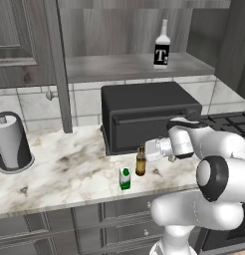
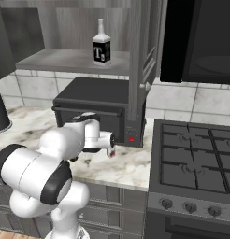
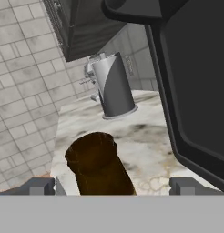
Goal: Sort all alcoholic drinks to one cabinet, and non-alcoholic drinks to the other.
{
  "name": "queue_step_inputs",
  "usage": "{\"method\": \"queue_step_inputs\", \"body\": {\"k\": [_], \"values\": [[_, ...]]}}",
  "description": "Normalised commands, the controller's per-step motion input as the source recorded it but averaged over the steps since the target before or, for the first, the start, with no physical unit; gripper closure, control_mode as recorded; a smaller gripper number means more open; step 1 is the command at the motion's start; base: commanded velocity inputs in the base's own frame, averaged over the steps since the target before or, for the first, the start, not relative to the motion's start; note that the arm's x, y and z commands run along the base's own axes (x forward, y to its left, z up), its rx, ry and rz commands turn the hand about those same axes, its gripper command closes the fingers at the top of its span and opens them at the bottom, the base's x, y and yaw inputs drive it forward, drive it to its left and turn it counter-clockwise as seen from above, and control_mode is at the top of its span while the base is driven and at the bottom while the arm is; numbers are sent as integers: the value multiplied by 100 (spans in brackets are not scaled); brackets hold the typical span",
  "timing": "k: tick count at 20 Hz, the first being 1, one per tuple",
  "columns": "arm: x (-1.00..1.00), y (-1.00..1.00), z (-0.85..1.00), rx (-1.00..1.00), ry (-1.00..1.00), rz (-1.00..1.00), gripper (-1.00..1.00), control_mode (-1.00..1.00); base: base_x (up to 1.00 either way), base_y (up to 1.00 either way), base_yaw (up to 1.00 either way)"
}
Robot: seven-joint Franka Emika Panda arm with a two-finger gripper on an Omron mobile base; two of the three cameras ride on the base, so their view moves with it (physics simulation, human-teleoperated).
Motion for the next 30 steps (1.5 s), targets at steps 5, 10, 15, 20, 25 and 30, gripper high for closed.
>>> {"method": "queue_step_inputs", "body": {"k": [5,10,15,20,25,30], "values": [[17,3,-4,2,0,0,100,-100,0,0,0],[-1,0,0,0,0,0,100,-100,0,0,0],[-39,0,47,1,-7,0,100,-100,0,0,0],[-50,0,98,1,-11,0,100,-100,0,0,0],[-40,5,96,0,-9,-5,100,-100,0,0,0],[-31,10,77,0,-1,-20,100,-100,0,0,0]]}}
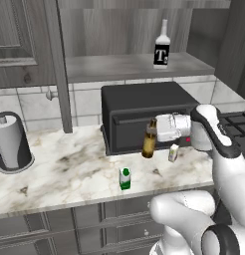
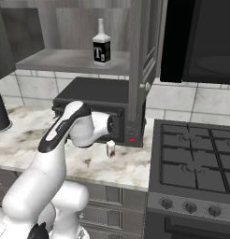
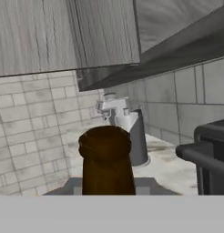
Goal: Sort all alcoholic drinks to one cabinet, and non-alcoholic drinks to the other.
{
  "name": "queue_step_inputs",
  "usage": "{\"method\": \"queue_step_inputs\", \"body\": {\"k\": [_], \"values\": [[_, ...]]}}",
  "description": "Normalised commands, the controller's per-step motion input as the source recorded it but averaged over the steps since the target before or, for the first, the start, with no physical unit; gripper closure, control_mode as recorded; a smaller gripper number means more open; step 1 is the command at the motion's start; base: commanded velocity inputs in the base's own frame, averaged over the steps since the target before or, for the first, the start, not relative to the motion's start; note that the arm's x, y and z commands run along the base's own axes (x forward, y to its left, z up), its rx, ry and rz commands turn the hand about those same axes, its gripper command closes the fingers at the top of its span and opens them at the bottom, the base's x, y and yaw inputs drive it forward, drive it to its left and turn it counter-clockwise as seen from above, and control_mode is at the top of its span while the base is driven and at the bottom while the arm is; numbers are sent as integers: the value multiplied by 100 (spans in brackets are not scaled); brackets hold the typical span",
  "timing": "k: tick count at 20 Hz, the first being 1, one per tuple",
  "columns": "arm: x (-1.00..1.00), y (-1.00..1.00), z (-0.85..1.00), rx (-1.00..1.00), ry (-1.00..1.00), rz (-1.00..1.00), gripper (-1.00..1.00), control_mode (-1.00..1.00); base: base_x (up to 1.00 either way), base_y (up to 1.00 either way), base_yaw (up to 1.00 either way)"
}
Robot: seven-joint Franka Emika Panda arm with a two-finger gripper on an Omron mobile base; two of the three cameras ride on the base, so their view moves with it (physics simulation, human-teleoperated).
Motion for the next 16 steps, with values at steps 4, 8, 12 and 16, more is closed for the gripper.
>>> {"method": "queue_step_inputs", "body": {"k": [4,8,12,16], "values": [[-20,7,71,-2,0,-27,100,-100,0,0,0],[-3,2,71,-6,0,-27,100,-100,0,0,0],[0,1,77,-8,0,-26,100,-100,0,0,0],[0,0,76,-9,0,-21,100,-100,0,0,0]]}}
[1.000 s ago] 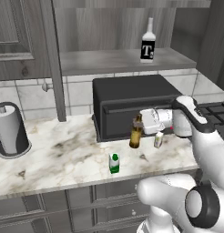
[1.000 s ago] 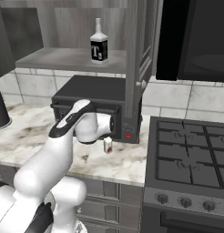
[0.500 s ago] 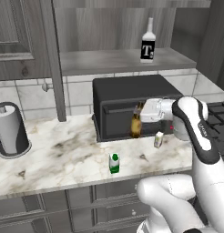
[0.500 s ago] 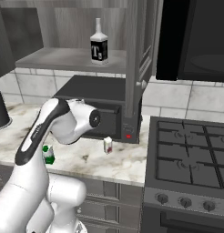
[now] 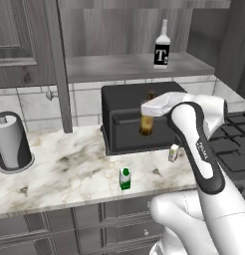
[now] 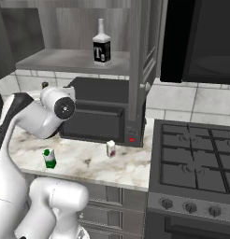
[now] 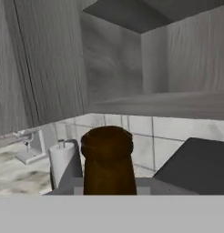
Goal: Sort all alcoholic drinks to one cabinet, and non-alcoholic drinks to the other.
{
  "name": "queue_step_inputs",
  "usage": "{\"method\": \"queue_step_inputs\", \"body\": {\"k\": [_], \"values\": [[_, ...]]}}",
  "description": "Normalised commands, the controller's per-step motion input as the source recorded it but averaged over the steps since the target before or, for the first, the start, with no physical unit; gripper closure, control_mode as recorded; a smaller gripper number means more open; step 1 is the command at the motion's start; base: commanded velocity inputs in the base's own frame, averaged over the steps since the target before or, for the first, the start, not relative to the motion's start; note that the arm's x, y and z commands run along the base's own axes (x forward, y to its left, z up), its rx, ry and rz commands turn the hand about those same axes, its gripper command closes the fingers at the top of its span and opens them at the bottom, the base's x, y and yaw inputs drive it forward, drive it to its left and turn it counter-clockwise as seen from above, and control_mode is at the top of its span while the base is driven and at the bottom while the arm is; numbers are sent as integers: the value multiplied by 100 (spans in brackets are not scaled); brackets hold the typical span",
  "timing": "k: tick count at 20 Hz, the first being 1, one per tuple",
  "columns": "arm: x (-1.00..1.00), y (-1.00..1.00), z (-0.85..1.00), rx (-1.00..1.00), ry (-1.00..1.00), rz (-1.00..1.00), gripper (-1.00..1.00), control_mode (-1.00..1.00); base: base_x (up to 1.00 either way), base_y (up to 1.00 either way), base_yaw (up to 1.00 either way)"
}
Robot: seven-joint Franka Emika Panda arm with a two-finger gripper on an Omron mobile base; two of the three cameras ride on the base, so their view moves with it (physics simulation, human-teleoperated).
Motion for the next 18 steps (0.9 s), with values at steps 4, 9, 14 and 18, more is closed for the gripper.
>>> {"method": "queue_step_inputs", "body": {"k": [4,9,14,18], "values": [[0,0,73,-10,0,-16,100,-100,0,0,0],[6,0,66,-7,0,-11,100,-100,0,0,0],[23,0,53,-3,0,-9,100,-100,0,0,0],[29,0,31,0,0,-6,100,-100,0,0,0]]}}
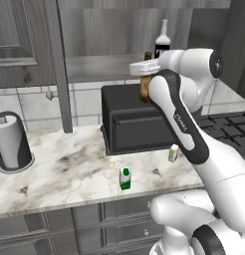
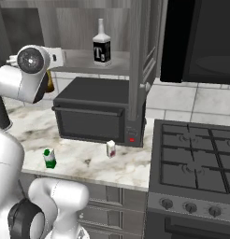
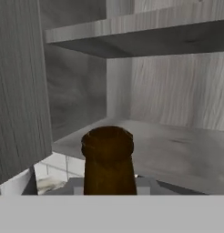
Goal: Sort all alcoholic drinks to one cabinet, and non-alcoholic drinks to the other.
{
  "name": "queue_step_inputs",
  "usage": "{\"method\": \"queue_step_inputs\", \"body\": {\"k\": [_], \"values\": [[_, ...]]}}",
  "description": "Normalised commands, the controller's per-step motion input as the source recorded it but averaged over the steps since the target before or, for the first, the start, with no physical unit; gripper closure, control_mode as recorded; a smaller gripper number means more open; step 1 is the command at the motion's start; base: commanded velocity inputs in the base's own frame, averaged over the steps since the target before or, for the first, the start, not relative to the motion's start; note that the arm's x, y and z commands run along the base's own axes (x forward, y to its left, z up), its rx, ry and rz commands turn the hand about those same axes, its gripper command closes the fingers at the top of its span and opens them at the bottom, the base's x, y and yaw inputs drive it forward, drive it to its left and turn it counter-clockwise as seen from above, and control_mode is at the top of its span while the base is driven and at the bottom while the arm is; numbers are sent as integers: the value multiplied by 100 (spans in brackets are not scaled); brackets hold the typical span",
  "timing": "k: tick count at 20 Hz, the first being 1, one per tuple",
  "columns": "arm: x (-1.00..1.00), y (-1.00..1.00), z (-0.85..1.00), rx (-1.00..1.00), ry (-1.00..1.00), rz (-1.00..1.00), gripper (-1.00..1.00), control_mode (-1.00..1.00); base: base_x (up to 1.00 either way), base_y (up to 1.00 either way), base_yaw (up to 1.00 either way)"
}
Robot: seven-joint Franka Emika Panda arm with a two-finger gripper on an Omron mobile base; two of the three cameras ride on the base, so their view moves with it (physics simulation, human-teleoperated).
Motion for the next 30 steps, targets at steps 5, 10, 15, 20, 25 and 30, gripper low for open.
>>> {"method": "queue_step_inputs", "body": {"k": [5,10,15,20,25,30], "values": [[36,0,17,0,0,-4,100,-100,0,0,0],[29,0,20,0,-1,-4,100,-100,0,0,0],[20,0,24,0,-4,-2,100,-100,0,0,0],[16,0,10,0,-8,0,100,-100,0,0,0],[20,-2,1,2,-7,0,100,-100,0,0,0],[28,-3,4,3,-5,0,100,-100,0,0,0]]}}
